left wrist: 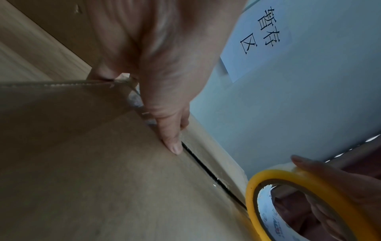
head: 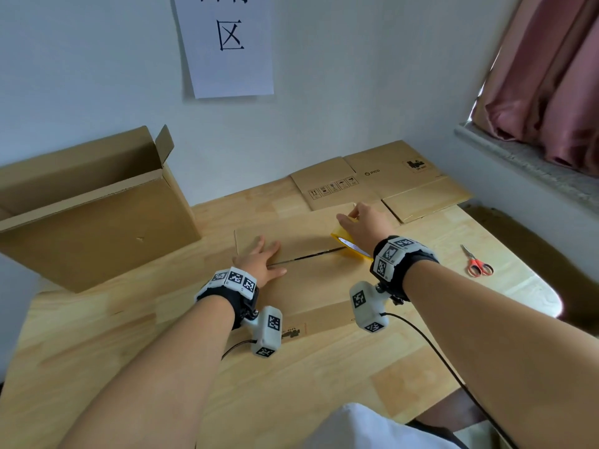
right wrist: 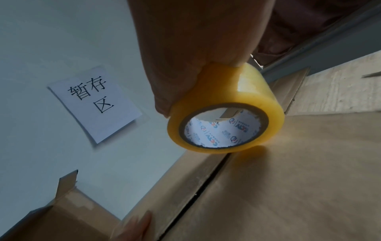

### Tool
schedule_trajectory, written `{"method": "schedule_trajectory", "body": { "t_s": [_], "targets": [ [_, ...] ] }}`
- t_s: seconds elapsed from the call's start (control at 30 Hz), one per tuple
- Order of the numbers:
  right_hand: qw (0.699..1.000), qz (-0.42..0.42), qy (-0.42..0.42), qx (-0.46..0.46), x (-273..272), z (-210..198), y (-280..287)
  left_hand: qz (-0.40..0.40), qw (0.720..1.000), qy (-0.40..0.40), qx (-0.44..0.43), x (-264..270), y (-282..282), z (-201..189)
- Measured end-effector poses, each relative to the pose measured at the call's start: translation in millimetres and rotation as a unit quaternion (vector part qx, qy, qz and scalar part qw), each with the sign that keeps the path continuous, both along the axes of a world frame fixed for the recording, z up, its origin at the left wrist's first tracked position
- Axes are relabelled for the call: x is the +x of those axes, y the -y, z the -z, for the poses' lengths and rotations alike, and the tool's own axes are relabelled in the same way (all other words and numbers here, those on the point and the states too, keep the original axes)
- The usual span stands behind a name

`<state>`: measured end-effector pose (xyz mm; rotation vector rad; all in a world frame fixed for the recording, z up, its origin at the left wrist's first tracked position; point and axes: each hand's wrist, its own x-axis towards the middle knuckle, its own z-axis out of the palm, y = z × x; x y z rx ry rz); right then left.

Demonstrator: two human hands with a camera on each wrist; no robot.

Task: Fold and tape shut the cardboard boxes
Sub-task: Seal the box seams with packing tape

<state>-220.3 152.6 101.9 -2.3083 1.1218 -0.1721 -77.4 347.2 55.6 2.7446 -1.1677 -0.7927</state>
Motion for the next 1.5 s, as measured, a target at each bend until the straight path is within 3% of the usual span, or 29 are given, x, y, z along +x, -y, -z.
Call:
{"method": "schedule_trajectory", "body": {
  "t_s": [0.17,0.5,0.83,1.07,1.37,1.5],
  "targets": [
    [0.999,-0.036,-0.013,0.002,-4.0,-10.6,-1.7,0.002,1.000,0.000,-0.011,-8.4,-8.1,-2.7],
    [0.986,-0.088,0.135,0.033,10.4,-17.7,-2.7,-0.010,1.000,-0.012,-0.012,-10.8,-9.3,-6.4],
    [0.989,-0.093,0.117,0.019,15.8,2.2,-6.7,0.003,0.999,-0.006,0.034,-12.3,0.9,-23.8],
    [0.992,-0.079,0.092,0.025,21.7,7.7,-5.0,0.008,0.991,-0.063,-0.115,-35.2,52.3,-71.8],
    [0.995,-0.096,0.035,0.005,24.5,3.8,-4.7,0.034,0.993,-0.047,-0.105,-52.9,77.4,-93.7],
    [0.994,-0.103,0.037,-0.002,25.1,3.7,-6.7,-0.003,0.986,-0.072,-0.152,-52.1,73.9,-94.4]
  ]
}}
